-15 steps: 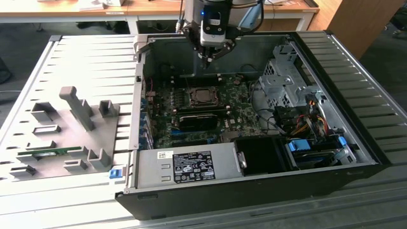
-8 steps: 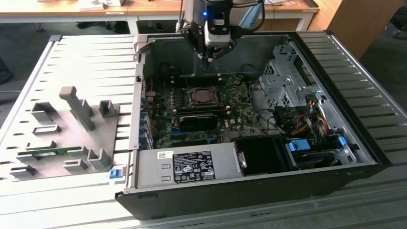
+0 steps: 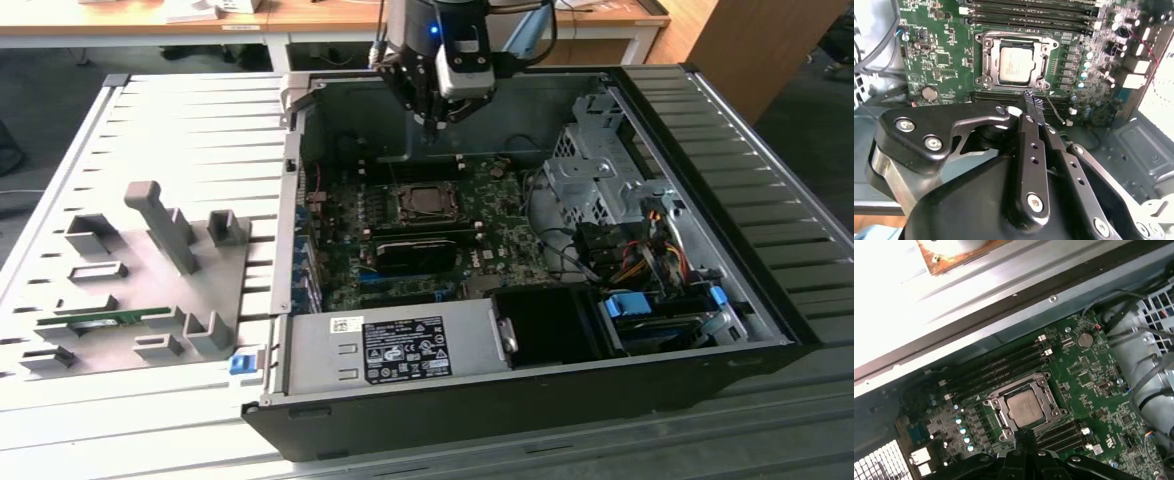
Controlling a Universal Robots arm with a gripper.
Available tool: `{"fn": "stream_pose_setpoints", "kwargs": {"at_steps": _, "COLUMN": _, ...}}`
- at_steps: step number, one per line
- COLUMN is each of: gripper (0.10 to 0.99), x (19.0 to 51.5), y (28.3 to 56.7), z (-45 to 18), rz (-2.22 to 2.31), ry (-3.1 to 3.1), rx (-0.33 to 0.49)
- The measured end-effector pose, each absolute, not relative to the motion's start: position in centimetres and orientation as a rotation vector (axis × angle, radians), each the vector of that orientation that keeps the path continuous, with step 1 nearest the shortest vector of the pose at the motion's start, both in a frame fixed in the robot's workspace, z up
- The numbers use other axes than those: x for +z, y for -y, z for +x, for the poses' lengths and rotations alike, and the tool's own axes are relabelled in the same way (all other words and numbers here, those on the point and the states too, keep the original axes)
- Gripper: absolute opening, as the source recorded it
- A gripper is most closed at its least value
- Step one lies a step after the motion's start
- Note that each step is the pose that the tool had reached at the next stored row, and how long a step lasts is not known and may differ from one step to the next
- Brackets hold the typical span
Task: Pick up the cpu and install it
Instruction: 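Install the first cpu locking lever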
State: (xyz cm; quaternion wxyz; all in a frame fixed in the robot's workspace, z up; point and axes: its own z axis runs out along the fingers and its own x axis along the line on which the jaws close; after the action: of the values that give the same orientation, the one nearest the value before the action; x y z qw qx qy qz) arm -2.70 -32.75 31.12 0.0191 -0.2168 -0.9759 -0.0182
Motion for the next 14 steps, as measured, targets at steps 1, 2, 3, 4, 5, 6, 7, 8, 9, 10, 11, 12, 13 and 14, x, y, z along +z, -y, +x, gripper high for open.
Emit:
{"fn": "stream_pose_setpoints", "kwargs": {"at_steps": 1, "gripper": 0.106, "x": 31.11, "y": 32.75, "z": -2.70, "rz": -0.654, "ry": 3.033, "rx": -0.056}}
{"fn": "stream_pose_setpoints", "kwargs": {"at_steps": 2, "gripper": 0.106, "x": 31.11, "y": 32.75, "z": -2.69, "rz": -0.637, "ry": 3.036, "rx": -0.056}}
{"fn": "stream_pose_setpoints", "kwargs": {"at_steps": 3, "gripper": 0.106, "x": 31.11, "y": 32.75, "z": -2.70, "rz": -0.621, "ry": 3.039, "rx": -0.055}}
{"fn": "stream_pose_setpoints", "kwargs": {"at_steps": 4, "gripper": 0.106, "x": 31.11, "y": 32.75, "z": -2.69, "rz": -0.605, "ry": 3.043, "rx": -0.055}}
{"fn": "stream_pose_setpoints", "kwargs": {"at_steps": 5, "gripper": 0.106, "x": 31.11, "y": 32.76, "z": -2.70, "rz": -0.590, "ry": 3.045, "rx": -0.055}}
{"fn": "stream_pose_setpoints", "kwargs": {"at_steps": 6, "gripper": 0.106, "x": 31.11, "y": 32.76, "z": -2.69, "rz": -0.575, "ry": 3.048, "rx": -0.055}}
{"fn": "stream_pose_setpoints", "kwargs": {"at_steps": 7, "gripper": 0.106, "x": 31.11, "y": 32.76, "z": -2.69, "rz": -0.559, "ry": 3.051, "rx": -0.054}}
{"fn": "stream_pose_setpoints", "kwargs": {"at_steps": 8, "gripper": 0.106, "x": 31.10, "y": 32.76, "z": -2.70, "rz": -0.544, "ry": 3.053, "rx": -0.054}}
{"fn": "stream_pose_setpoints", "kwargs": {"at_steps": 9, "gripper": 0.106, "x": 31.10, "y": 32.77, "z": -2.69, "rz": -0.525, "ry": 3.056, "rx": -0.054}}
{"fn": "stream_pose_setpoints", "kwargs": {"at_steps": 10, "gripper": 0.106, "x": 31.10, "y": 32.77, "z": -2.70, "rz": -0.506, "ry": 3.059, "rx": -0.053}}
{"fn": "stream_pose_setpoints", "kwargs": {"at_steps": 11, "gripper": 0.106, "x": 31.09, "y": 32.77, "z": -2.69, "rz": -0.487, "ry": 3.062, "rx": -0.053}}
{"fn": "stream_pose_setpoints", "kwargs": {"at_steps": 12, "gripper": 0.106, "x": 31.09, "y": 32.77, "z": -2.69, "rz": -0.467, "ry": 3.065, "rx": -0.052}}
{"fn": "stream_pose_setpoints", "kwargs": {"at_steps": 13, "gripper": 0.106, "x": 31.08, "y": 32.77, "z": -2.69, "rz": -0.448, "ry": 3.068, "rx": -0.052}}
{"fn": "stream_pose_setpoints", "kwargs": {"at_steps": 14, "gripper": 0.106, "x": 31.08, "y": 32.77, "z": -2.70, "rz": -0.428, "ry": 3.070, "rx": -0.052}}
